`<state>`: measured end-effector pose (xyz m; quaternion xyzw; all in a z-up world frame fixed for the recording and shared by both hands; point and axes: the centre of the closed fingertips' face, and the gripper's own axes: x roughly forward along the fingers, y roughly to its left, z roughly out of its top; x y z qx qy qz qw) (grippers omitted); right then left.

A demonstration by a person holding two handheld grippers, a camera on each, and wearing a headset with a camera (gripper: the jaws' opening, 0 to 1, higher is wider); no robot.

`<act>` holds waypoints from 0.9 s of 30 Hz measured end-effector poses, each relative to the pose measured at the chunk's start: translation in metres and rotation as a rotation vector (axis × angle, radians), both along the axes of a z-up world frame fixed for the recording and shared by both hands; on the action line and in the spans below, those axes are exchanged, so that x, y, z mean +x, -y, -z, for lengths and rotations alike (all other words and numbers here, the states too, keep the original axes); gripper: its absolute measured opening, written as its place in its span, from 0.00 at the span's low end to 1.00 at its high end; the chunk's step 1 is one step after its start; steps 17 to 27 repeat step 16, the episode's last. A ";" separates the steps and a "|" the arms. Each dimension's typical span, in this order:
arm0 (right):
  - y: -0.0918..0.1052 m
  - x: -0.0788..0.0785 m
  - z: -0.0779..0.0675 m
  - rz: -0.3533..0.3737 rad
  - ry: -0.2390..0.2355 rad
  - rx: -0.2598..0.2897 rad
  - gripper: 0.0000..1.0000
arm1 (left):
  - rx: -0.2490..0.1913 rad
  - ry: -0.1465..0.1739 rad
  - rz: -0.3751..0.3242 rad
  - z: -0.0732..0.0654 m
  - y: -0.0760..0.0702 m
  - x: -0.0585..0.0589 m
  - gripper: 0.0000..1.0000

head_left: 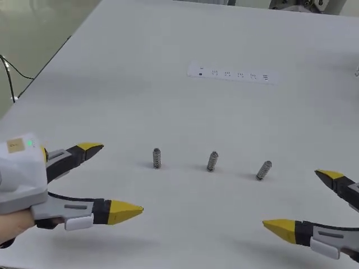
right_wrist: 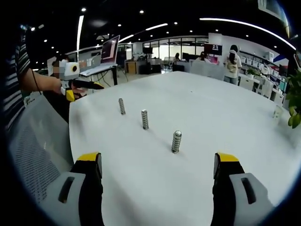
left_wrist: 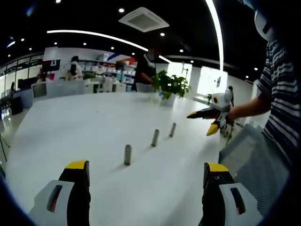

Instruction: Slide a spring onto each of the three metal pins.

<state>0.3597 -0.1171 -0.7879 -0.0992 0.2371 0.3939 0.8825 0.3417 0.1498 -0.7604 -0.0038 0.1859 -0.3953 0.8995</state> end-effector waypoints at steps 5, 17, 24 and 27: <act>-0.002 0.001 0.002 -0.012 -0.001 -0.011 0.99 | 0.016 -0.017 0.000 0.004 -0.001 -0.001 0.98; 0.009 0.002 0.009 -0.006 -0.010 -0.042 0.99 | 0.026 -0.019 -0.003 0.003 -0.001 -0.002 0.98; 0.009 0.002 0.009 -0.006 -0.010 -0.042 0.99 | 0.026 -0.019 -0.003 0.003 -0.001 -0.002 0.98; 0.009 0.002 0.009 -0.006 -0.010 -0.042 0.99 | 0.026 -0.019 -0.003 0.003 -0.001 -0.002 0.98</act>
